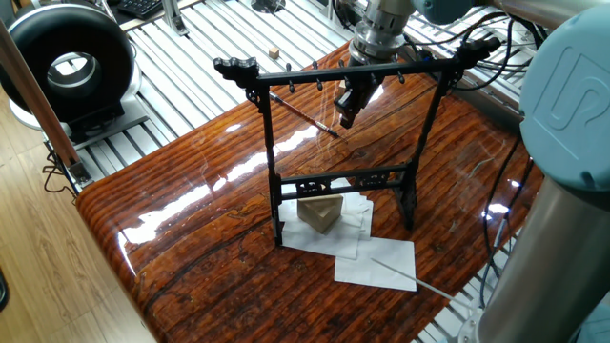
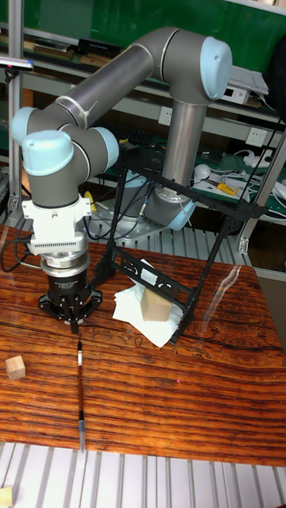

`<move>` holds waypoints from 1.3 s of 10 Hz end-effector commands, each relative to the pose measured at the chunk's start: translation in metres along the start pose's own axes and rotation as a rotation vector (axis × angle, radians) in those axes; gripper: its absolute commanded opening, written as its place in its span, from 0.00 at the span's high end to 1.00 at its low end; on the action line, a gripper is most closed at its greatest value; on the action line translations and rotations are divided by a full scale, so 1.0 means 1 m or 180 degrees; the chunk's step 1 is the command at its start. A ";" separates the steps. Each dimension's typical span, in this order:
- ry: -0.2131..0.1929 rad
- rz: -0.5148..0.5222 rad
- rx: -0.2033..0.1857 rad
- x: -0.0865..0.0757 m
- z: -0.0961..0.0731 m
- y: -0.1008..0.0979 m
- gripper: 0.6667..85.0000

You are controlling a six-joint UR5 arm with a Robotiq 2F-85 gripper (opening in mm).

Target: Place the brush on the pen rack

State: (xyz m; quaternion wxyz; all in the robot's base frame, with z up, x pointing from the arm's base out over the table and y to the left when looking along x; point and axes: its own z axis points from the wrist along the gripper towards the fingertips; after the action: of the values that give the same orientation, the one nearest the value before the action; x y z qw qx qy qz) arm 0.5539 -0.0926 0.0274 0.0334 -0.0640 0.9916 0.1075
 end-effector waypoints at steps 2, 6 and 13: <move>-0.0100 -0.0055 -0.0194 -0.005 0.006 0.011 0.84; -0.0154 -0.0118 -0.0180 -0.007 0.011 0.007 0.83; -0.0227 -0.0204 -0.0160 -0.008 0.016 -0.004 0.84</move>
State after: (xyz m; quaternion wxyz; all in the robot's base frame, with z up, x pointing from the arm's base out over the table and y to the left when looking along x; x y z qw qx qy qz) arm 0.5609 -0.0896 0.0111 0.0640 -0.0939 0.9850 0.1299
